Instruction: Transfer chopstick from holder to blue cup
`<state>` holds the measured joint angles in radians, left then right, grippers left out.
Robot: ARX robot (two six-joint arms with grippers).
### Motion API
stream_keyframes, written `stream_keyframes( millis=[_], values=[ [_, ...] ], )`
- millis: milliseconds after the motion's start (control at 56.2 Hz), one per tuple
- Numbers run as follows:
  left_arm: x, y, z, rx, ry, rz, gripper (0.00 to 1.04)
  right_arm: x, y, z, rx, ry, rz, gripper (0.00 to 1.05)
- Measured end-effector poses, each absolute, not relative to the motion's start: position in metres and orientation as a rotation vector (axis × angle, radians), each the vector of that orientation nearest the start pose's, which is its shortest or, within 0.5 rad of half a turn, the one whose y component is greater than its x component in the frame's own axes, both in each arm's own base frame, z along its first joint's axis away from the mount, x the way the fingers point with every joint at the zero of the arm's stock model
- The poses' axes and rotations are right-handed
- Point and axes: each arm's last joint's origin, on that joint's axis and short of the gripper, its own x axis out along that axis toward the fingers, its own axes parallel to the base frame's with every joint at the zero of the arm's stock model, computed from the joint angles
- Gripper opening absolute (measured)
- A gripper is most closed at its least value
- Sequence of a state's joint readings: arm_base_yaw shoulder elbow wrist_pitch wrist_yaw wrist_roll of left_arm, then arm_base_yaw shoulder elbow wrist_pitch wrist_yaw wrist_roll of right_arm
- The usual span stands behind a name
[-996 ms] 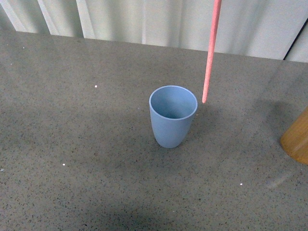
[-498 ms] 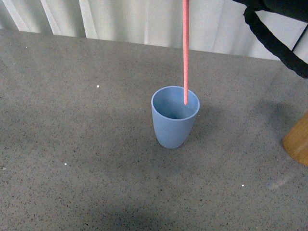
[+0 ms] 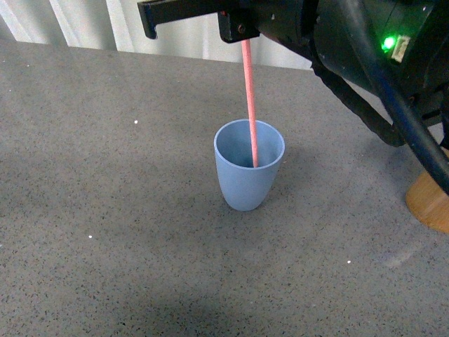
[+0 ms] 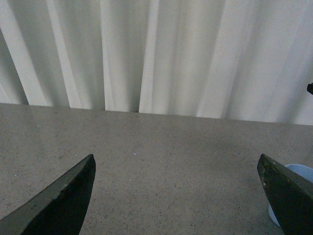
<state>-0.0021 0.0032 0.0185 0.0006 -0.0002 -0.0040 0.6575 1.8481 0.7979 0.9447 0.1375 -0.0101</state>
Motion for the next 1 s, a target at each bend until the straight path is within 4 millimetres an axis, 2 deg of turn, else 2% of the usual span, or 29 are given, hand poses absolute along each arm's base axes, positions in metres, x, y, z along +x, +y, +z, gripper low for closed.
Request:
stream_keyframes(
  millis=[53,196,285,445,587,747,819,872,996],
  values=[
    [0.097,0.0,0.17,-0.004,-0.016,-0.002,0.98,0.288,0.217,0.159,-0.058,0.111,0.52,0.02],
    [0.097,0.0,0.17,-0.004,-0.016,-0.002,0.98,0.285,0.214,0.15,-0.056,0.148,0.512,0.32],
    [0.097,0.0,0.17,-0.004,-0.016,-0.002,0.98,0.284,0.213,0.149,-0.054,0.153,0.506,0.44],
    [0.097,0.0,0.17,-0.004,-0.016,-0.002,0.98,0.28,0.208,0.155,-0.043,0.148,0.497,0.69],
    [0.097,0.0,0.17,-0.004,-0.016,-0.002,0.98,0.272,0.198,0.169,-0.026,0.136,0.478,0.96],
    [0.097,0.0,0.17,-0.004,-0.016,-0.002,0.98,0.261,0.18,0.181,-0.024,0.127,0.429,0.95],
    [0.097,0.0,0.17,-0.004,-0.016,-0.002,0.98,0.253,0.162,0.188,-0.038,0.129,0.351,0.95],
    [0.097,0.0,0.17,-0.004,-0.016,-0.002,0.98,0.236,0.129,0.201,-0.064,0.132,0.233,0.95],
    [0.097,0.0,0.17,-0.004,-0.016,0.0,0.98,0.211,0.079,0.232,-0.05,0.075,0.07,0.95]
  ],
)
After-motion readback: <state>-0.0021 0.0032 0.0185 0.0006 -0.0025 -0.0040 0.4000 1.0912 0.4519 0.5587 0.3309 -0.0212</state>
